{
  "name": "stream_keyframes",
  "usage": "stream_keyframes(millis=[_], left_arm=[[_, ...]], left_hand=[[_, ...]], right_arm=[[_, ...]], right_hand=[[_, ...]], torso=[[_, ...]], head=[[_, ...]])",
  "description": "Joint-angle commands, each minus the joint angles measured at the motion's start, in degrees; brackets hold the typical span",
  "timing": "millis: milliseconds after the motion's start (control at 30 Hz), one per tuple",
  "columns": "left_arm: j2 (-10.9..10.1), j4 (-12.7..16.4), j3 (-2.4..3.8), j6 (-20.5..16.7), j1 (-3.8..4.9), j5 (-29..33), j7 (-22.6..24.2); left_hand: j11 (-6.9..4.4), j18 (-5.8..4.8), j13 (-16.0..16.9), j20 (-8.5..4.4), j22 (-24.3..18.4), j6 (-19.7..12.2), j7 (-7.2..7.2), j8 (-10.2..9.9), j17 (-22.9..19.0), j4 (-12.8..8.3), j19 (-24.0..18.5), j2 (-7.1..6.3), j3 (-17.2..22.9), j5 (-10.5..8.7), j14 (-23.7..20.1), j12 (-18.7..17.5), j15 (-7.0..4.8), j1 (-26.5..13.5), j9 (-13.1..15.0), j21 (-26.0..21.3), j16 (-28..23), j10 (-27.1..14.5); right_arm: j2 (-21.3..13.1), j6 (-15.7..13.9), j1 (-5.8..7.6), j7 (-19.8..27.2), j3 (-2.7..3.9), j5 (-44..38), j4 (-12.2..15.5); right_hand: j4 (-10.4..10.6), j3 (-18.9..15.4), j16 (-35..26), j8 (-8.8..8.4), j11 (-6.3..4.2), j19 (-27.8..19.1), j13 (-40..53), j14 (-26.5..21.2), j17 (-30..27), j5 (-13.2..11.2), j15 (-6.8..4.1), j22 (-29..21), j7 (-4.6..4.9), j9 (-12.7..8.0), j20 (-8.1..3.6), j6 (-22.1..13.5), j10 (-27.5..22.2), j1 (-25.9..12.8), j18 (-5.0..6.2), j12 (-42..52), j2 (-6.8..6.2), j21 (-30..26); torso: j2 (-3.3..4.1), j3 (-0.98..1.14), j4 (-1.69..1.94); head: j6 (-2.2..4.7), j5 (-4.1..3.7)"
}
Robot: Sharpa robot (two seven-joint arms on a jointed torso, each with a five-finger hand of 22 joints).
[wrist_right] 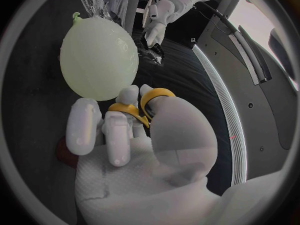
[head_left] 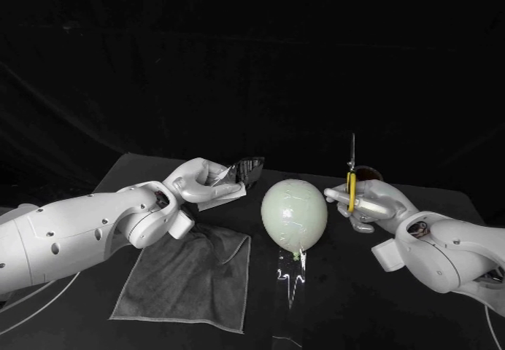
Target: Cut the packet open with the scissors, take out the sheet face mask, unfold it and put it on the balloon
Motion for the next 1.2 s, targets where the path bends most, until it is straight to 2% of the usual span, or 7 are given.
stream_keyframes(millis=[33, 267, 667, 833, 933, 1000, 1200], left_arm=[[0.58, 0.47, 0.08, 2.59, 0.13, 14.55, 2.15], [2.32, 0.89, 0.09, 4.99, 0.14, 21.92, 1.65], [4.62, 1.11, 0.15, 6.75, 0.92, 24.17, 0.82], [5.46, 0.88, 0.16, 7.64, 1.97, 22.91, 0.73], [6.33, 0.32, 0.16, 8.13, 2.67, 21.45, 0.62], [6.87, 0.12, 0.16, 8.35, 3.00, 20.63, 0.50], [8.19, -0.19, 0.18, 8.38, 3.89, 19.31, 0.08]], left_hand=[[-0.17, 0.94, -0.11, 0.11, 0.08, 0.41, -0.09, 0.30, 0.07, 0.03, 0.43, 0.03, 0.49, 0.00, 0.60, 0.06, -0.23, -0.83, 0.19, 0.21, 0.30, 0.72], [-0.50, 1.21, -0.18, 0.36, -0.05, 0.86, -0.35, 0.94, 0.09, -0.34, 0.37, -0.08, 2.41, 0.01, 1.70, -0.60, -0.56, -1.18, 0.64, 0.19, 0.25, 2.30], [-0.68, 1.34, -0.19, 0.33, 0.00, 0.97, -0.45, 1.36, 0.11, -0.55, 0.68, -0.23, 3.79, 0.01, 2.48, -1.03, -0.76, -1.81, 0.98, 0.47, 0.17, 3.29], [-0.72, 1.37, -0.19, 0.28, 0.04, 0.96, -0.45, 1.48, 0.13, -0.68, 0.81, -0.33, 4.24, 0.01, 2.75, -1.10, -0.83, -2.00, 1.09, 0.62, 0.16, 3.62], [-0.76, 1.37, -0.19, 0.25, 0.07, 0.94, -0.46, 1.53, 0.13, -0.78, 0.86, -0.33, 4.53, 0.01, 2.89, -1.12, -0.86, -2.07, 1.15, 0.69, 0.14, 3.80], [-0.77, 1.37, -0.19, 0.25, 0.07, 0.92, -0.47, 1.55, 0.14, -0.81, 0.85, -0.34, 4.63, 0.01, 2.95, -1.13, -0.88, -2.11, 1.17, 0.71, 0.14, 3.87], [-0.95, 1.40, -0.17, 0.13, 0.25, 0.87, -0.55, 1.76, 0.31, -1.02, 1.13, -0.50, 5.35, 0.02, 3.88, -1.10, -1.12, -2.61, 1.38, 1.13, 0.43, 4.70]], right_arm=[[0.69, -2.28, 0.25, 3.44, 0.15, -0.40, -0.60], [2.57, -3.98, 1.25, 4.54, 0.53, -0.55, -1.84], [4.90, -5.12, 3.08, 5.00, 1.02, -0.69, -2.86], [5.86, -4.81, 3.56, 4.81, 1.22, -0.71, -3.14], [6.52, -4.19, 3.71, 4.53, 1.37, -0.82, -3.12], [6.84, -3.88, 3.76, 4.44, 1.50, -0.91, -3.00], [7.36, -3.59, 3.98, 4.43, 1.91, -1.02, -2.36]], right_hand=[[-2.15, 1.74, 0.20, -2.09, -1.68, 0.17, 21.96, 6.05, 15.09, -0.19, 0.66, 7.23, 1.54, -1.80, 0.85, -0.07, 16.28, 4.77, -0.54, 50.33, 2.32, 0.62], [-5.90, 3.84, 0.20, -6.71, -0.39, 0.96, 21.96, 6.05, 15.09, -0.17, 1.62, 8.21, 2.82, -5.91, 2.14, 0.43, 16.28, 4.62, -0.73, 50.33, 0.70, 2.08], [-7.51, 4.19, 0.20, -13.51, 2.14, 1.54, 21.96, 6.05, 15.09, -0.18, 3.30, 9.02, 5.68, -12.34, 3.66, -2.23, 16.28, 2.51, -0.97, 50.33, -1.39, 3.22], [-7.91, 3.83, 0.20, -15.23, 2.75, 1.65, 21.96, 6.05, 15.09, -0.22, 3.71, 9.19, 6.27, -14.15, 4.07, -3.96, 16.28, 1.90, -1.01, 50.33, -2.66, 3.46], [-8.06, 3.58, 0.20, -15.31, 3.01, 1.62, 21.96, 6.05, 15.09, -0.20, 3.93, 9.20, 6.56, -15.08, 4.29, -5.16, 16.28, 1.64, -1.00, 50.33, -3.21, 3.42], [-8.69, 2.77, 0.20, -15.23, 3.33, 1.58, 21.96, 6.05, 15.09, -0.20, 4.15, 9.22, 6.88, -16.54, 4.56, -7.91, 16.28, 1.64, -0.97, 50.33, -4.55, 3.37], [-8.91, 1.73, 0.20, -15.19, 3.45, 1.56, 21.96, 6.05, 15.09, -0.21, 4.24, 9.28, 6.89, -17.81, 4.78, -9.41, 16.28, 1.58, -0.94, 50.33, -5.20, 3.37]], torso=[[-0.01, 0.00, 0.00], [0.02, -0.04, 0.03], [-0.01, 0.00, 0.09], [-0.04, 0.01, 0.10], [-0.04, 0.04, 0.08], [0.01, 0.06, 0.03], [0.00, 0.00, -0.03]], head=[[0.55, -0.71], [1.85, -1.89], [3.20, -3.60], [3.70, -4.49], [3.94, -4.80], [4.12, -5.02], [4.34, -5.74]])
